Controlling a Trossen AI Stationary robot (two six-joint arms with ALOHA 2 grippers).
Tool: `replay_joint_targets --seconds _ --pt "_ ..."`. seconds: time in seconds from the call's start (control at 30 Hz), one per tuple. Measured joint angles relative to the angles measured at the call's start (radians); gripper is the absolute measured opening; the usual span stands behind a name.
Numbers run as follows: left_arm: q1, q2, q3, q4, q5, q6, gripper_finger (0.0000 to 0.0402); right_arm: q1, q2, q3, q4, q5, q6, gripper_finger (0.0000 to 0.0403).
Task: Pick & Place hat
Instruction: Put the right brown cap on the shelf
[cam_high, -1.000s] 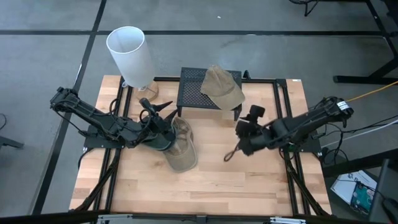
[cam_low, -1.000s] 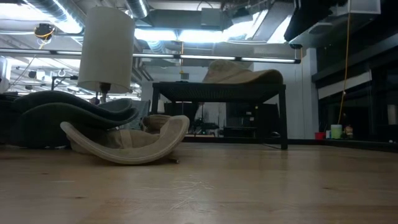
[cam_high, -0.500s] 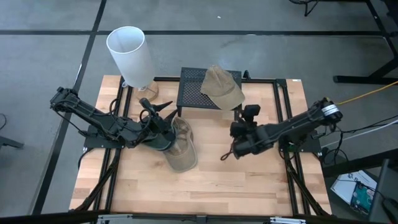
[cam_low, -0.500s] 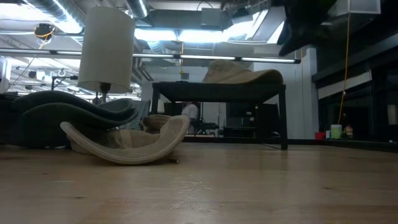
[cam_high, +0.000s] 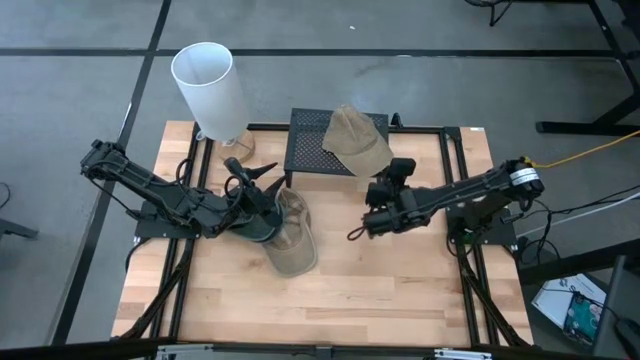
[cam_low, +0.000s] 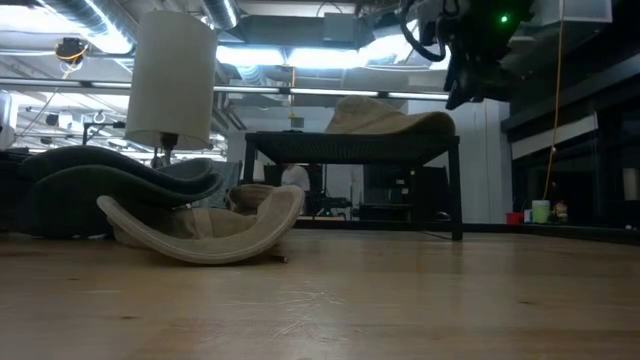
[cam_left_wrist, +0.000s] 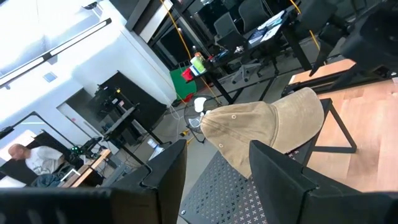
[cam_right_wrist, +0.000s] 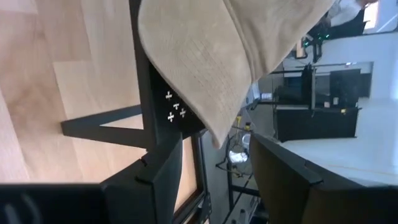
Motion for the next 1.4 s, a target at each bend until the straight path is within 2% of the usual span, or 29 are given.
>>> replay_joint_targets --seconds 0.13,0.43,0.63,0.77,1.07,1.23,1.4 --pt "0.0 0.0 0.0 0.0 0.0 0.0 0.0169 -0.005 -0.003 -0.041 0.007 -0.02 0.028 0.0186" --pt "0.0 0.0 0.0 0.0 0.0 0.018 0.0169 0.104 -0.067 -0.203 0.004 0.143 0.219 0.0186" --pt "0.0 0.0 0.0 0.0 0.0 0.019 0.0169 0.145 -0.17 -0.306 0.04 0.161 0.273 0.0186" --pt "0.0 0.0 0.0 0.0 0.0 0.018 0.0169 0.144 -0.212 -0.361 0.129 0.188 0.238 0.0186" --pt "0.0 0.0 0.001 0.0 0.0 0.018 0.0169 0.11 -0.219 -0.365 0.235 0.207 0.091 0.0186" --pt "0.0 0.0 0.001 0.0 0.0 0.018 0.0169 0.073 -0.219 -0.365 0.34 0.157 -0.044 0.0186" --pt "0.0 0.0 0.001 0.0 0.0 0.018 0.0169 0.041 -0.242 -0.365 0.478 0.047 -0.171 0.0186"
